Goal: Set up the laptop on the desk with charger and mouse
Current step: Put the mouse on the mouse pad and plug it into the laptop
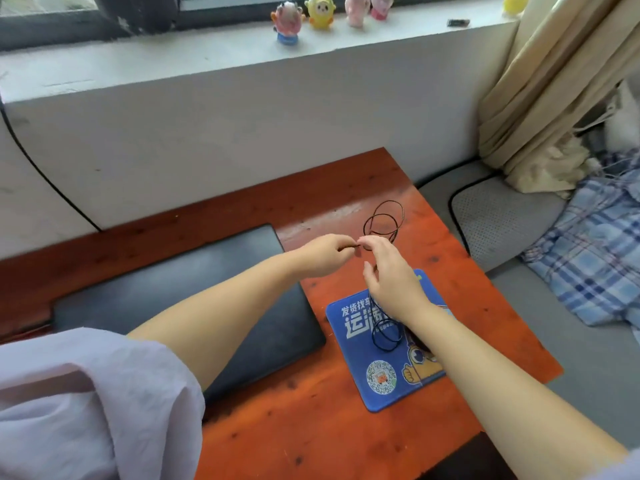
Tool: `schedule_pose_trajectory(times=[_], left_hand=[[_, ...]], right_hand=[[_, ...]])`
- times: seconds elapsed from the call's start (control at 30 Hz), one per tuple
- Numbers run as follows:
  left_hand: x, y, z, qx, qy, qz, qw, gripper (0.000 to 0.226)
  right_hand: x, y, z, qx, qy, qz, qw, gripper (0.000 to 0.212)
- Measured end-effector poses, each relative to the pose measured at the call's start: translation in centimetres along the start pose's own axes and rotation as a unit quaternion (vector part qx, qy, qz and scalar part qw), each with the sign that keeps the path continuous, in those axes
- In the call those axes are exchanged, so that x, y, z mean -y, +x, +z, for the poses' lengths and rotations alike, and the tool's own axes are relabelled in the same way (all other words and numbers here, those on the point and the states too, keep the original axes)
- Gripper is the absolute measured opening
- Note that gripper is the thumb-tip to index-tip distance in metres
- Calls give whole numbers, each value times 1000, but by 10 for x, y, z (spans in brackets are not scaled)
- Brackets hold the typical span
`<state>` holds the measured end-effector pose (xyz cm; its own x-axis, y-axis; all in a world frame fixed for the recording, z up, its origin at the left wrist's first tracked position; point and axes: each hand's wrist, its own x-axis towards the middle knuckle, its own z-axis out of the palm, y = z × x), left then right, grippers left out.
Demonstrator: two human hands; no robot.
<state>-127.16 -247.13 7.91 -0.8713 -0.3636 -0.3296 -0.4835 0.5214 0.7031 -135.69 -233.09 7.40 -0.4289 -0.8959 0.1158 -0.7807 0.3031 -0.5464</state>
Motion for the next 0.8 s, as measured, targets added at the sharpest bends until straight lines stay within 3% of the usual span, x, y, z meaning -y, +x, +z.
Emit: schedule_pose_trajectory(times=[0.07, 0.13, 0.2, 0.27, 0.43, 0.53, 0.6, 0.73, 0.8], left_hand=[[6, -1, -2, -7, 38, -23, 999, 30], [17, -2, -4, -62, 22, -62, 996, 30], [30, -2, -8, -98, -6, -87, 991, 30], [37, 0, -8, -96, -33, -93, 990, 29], [34, 1, -6, -98, -78, -80, 989, 26], [34, -3, -10, -105, -96, -76, 987, 26], [36, -5, -15, -133, -113, -73, 982, 26], [41, -5, -27, -228, -180, -62, 955, 24], [44, -3, -32, -249, -187, -58, 948, 23]], right_hand=[[6, 16, -1, 27, -55, -7, 998, 16], [-1, 20, -1, 100, -102, 75, 987, 13], [-10, 13, 5, 248, -178, 152, 940, 35], [-15, 2, 16, 326, -210, 193, 901, 47], [-17, 5, 36, 326, -196, 252, 890, 38], [-13, 20, 36, 311, 9, 365, 877, 30], [-12, 34, 36, 221, 233, 450, 833, 24], [-16, 59, 42, -15, 584, 482, 653, 9], [-17, 67, 52, -65, 651, 464, 598, 23]])
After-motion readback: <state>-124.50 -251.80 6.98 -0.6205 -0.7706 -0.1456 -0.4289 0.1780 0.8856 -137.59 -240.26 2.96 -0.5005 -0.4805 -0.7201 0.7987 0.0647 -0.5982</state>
